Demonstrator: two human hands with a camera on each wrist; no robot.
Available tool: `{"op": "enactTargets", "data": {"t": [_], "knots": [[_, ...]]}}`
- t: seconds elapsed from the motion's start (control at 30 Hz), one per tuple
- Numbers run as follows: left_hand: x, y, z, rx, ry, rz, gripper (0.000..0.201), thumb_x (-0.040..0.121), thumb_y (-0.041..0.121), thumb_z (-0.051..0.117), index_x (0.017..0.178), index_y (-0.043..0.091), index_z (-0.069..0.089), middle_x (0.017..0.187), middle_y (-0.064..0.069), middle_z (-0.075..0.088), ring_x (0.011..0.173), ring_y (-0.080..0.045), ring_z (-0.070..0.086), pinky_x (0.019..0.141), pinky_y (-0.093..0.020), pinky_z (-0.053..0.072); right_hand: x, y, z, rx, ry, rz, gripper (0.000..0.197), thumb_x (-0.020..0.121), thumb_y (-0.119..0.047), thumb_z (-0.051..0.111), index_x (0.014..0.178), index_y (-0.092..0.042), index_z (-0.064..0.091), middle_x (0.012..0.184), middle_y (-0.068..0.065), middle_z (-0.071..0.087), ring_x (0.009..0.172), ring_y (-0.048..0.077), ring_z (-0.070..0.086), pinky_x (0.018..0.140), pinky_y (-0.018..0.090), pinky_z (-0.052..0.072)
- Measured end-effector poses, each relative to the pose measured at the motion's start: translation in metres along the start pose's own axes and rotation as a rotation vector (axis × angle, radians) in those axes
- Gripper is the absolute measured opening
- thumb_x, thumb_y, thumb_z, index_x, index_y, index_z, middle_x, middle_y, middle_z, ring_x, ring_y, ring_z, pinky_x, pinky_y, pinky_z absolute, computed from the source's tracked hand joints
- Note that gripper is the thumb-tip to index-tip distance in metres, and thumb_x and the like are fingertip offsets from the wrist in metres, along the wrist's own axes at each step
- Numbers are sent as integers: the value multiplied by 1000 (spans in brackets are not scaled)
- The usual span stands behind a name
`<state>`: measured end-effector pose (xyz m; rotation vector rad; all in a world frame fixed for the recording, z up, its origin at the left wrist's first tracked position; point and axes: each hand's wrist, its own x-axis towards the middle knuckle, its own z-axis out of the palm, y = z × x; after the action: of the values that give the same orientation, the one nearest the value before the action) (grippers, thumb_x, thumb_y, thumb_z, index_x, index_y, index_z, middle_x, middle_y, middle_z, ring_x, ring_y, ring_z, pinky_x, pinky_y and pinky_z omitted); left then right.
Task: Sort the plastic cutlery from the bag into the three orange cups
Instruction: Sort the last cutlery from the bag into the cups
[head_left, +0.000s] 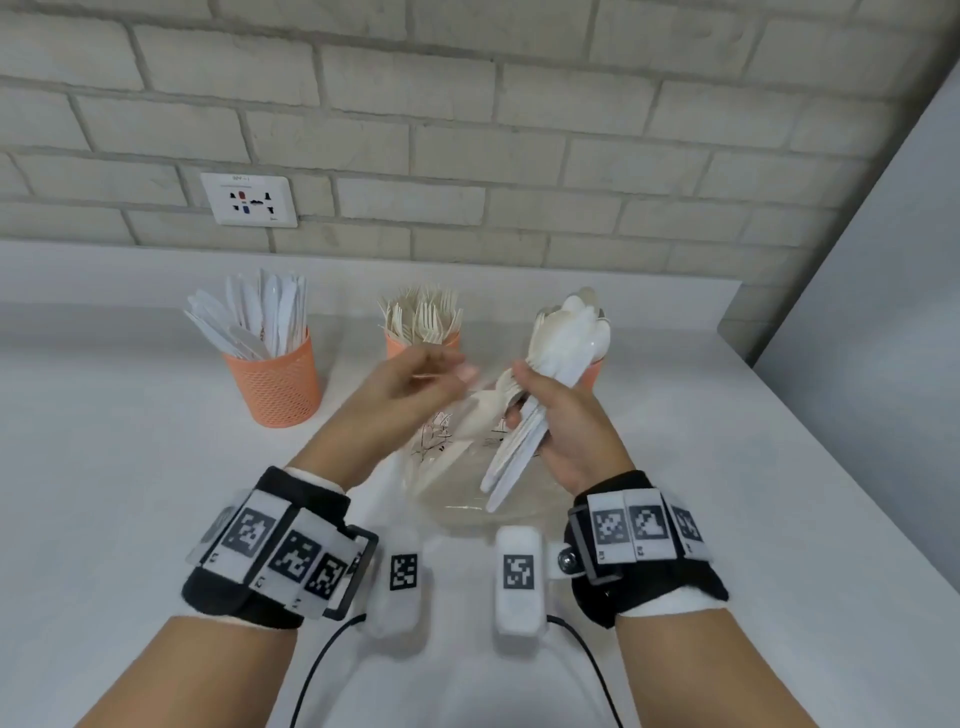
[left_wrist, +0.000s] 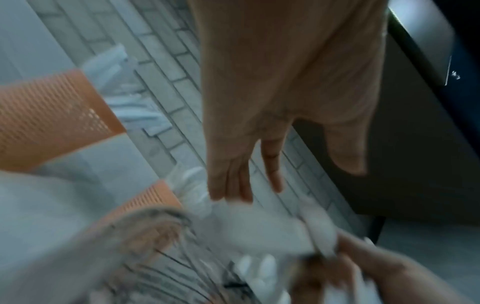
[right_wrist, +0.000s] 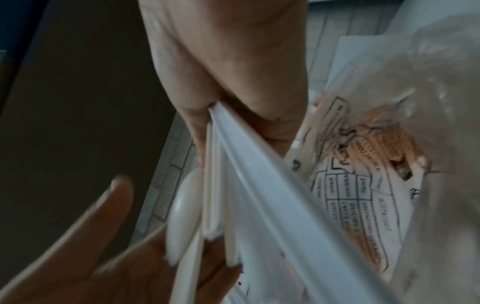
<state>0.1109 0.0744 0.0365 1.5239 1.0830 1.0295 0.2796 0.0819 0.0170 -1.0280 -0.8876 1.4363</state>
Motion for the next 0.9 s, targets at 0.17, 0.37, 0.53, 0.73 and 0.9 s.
{"op": "enactTargets", "data": {"t": [0.17, 0.37, 0.53, 0.73, 0.9], "knots": [[3, -3, 18, -63, -305, -89, 54, 81, 17, 68, 122, 38, 40, 112, 11, 62, 98, 0, 63, 73, -13, 52, -4, -1, 23, -205, -141, -40, 17, 90, -28, 57, 92, -14, 67, 88, 8, 71, 84, 21, 69, 74, 34, 57], [-1, -11, 22, -69, -306, -85, 7, 91, 9, 55, 93, 9, 62, 77, -4, 69, 72, -11, 67, 69, -19, 53, -2, -1, 20, -401, -79, -75, 30, 85, -39, 62, 96, -11, 67, 85, 12, 71, 73, 29, 67, 55, 33, 53], [2, -18, 18, -277, -193, -119, 12, 90, 3, 53, 96, 9, 60, 70, -3, 66, 63, -14, 62, 64, -23, 53, 1, 4, 17, -346, 14, -153, 23, 88, -20, 61, 103, -3, 59, 76, 12, 65, 52, 21, 55, 51, 31, 47], [5, -23, 16, -393, -118, -174, 26, 89, 1, 53, 115, 5, 56, 89, -10, 69, 67, -17, 68, 61, -30, 58, 5, 5, 19, -456, 47, -245, 20, 90, -16, 57, 107, -6, 62, 91, 18, 68, 66, 18, 62, 70, 37, 55], [7, -25, 12, -431, -23, -158, 19, 88, 0, 55, 104, 8, 60, 83, -10, 68, 66, -18, 68, 61, -31, 59, 10, 6, 22, -447, 105, -261, 6, 92, -10, 53, 90, -14, 57, 82, 5, 63, 57, 9, 57, 59, 24, 51]]}}
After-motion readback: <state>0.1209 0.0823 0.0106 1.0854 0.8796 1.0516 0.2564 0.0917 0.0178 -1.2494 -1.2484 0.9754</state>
